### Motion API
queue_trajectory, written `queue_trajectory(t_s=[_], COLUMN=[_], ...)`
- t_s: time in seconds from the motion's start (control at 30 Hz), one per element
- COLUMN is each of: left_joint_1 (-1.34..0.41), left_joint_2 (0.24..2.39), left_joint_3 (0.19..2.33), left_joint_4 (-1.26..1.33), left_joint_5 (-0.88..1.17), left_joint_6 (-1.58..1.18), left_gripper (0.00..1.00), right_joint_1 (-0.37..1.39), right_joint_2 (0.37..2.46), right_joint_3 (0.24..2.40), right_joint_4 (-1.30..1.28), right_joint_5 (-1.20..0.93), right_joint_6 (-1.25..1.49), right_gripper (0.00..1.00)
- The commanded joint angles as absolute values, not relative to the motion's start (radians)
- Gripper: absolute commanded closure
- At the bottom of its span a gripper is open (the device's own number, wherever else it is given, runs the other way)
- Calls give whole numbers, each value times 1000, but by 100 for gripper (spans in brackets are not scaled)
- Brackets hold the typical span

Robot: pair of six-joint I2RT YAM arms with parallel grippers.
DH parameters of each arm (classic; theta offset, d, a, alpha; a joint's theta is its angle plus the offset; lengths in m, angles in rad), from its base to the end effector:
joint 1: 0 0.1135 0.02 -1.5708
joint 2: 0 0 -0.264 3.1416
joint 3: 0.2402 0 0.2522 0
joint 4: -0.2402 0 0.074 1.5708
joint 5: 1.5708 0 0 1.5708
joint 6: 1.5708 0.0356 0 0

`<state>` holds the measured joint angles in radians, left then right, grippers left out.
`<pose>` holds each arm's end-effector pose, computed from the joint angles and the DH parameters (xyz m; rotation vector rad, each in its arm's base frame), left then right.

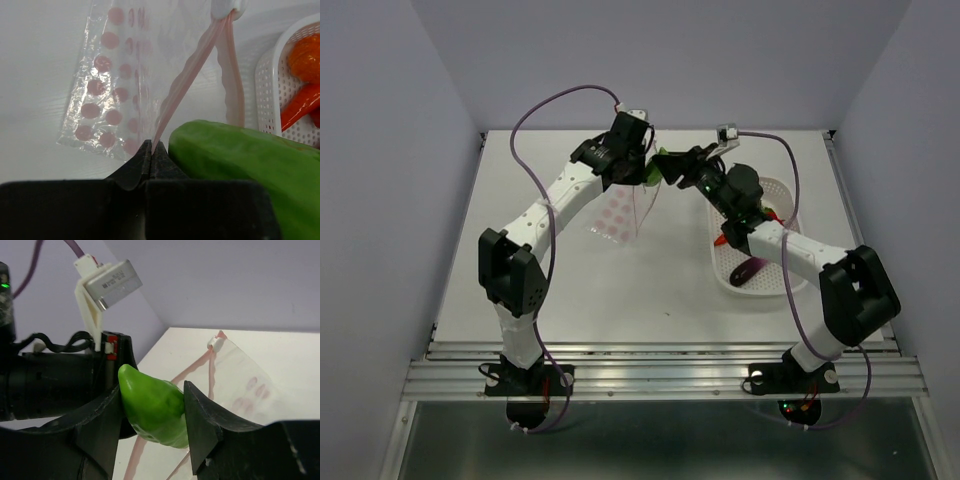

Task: Place the food in the zip-top bag and seal the zipper
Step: Place the fake vegetable in the zipper food storage bag.

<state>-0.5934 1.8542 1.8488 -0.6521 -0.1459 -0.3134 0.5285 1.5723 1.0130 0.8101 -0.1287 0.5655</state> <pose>0.3557 -0.2337 0.3589 0.2329 2.2289 -0.3348 0.3135 0.1884 0.3255 -0.0896 1.3903 1.0069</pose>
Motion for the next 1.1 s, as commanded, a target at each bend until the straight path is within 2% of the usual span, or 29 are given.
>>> queue_trajectory(t_s=[0.0, 0.27, 0.37, 0.4, 0.5, 0.83, 1.07], left_joint_1=[-584, -581, -581, -580, -577, -574, -574], left_joint_2=[1821, 1804, 1801, 1801, 1804, 1801, 1810], left_joint_3=[1911, 1931, 1939, 1942, 1956, 1917, 1939], left_joint_4=[-664, -670, -669, -669, -675, -664, -669], left_joint_5=[-155, -163, -160, -156, -161, -175, -166], left_joint_6=[-325, -330, -331, -333, -334, -347, -342], left_gripper=[100, 100, 100, 100, 100, 100, 100], right_joint_1=[571, 589, 600, 610, 620, 620, 620], right_joint_2=[1588, 1608, 1626, 1629, 1631, 1601, 1608], right_joint_3=[1017, 1023, 1051, 1055, 1083, 1163, 1250], right_joint_4=[767, 729, 709, 703, 658, 502, 377], right_joint_5=[-10, 52, 28, 32, 66, 120, 115], right_joint_6=[468, 463, 471, 469, 460, 439, 428], right_gripper=[99, 99, 85, 72, 54, 30, 25])
